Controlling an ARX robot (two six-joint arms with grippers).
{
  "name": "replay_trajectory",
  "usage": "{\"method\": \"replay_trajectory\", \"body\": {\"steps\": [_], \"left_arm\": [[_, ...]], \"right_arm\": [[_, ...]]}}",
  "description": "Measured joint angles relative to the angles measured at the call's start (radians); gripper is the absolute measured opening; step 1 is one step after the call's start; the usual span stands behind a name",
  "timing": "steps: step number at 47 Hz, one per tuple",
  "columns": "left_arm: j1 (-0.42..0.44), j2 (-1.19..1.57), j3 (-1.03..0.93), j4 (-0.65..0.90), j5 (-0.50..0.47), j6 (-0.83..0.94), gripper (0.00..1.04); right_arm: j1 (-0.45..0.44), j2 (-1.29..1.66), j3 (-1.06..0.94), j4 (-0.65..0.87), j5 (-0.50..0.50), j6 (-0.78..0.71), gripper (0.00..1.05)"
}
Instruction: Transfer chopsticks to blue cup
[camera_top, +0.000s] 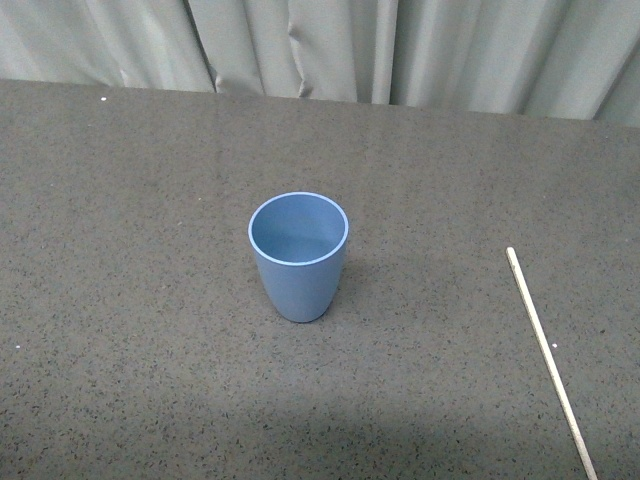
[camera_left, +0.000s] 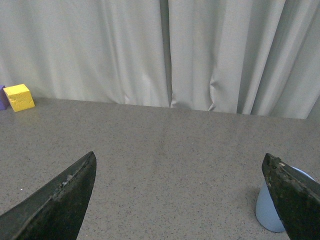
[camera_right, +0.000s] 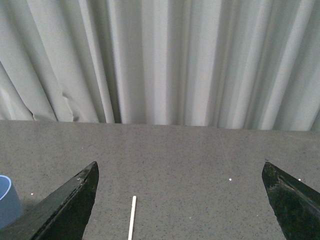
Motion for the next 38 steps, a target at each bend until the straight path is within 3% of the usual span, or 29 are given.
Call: {"method": "replay_trajectory", "body": {"steps": [38], "left_arm": [[0.000,0.000,0.000,0.000,0.000,0.000,0.98]], "right_arm": [[0.000,0.000,0.000,0.000,0.000,0.000,0.95]]}}
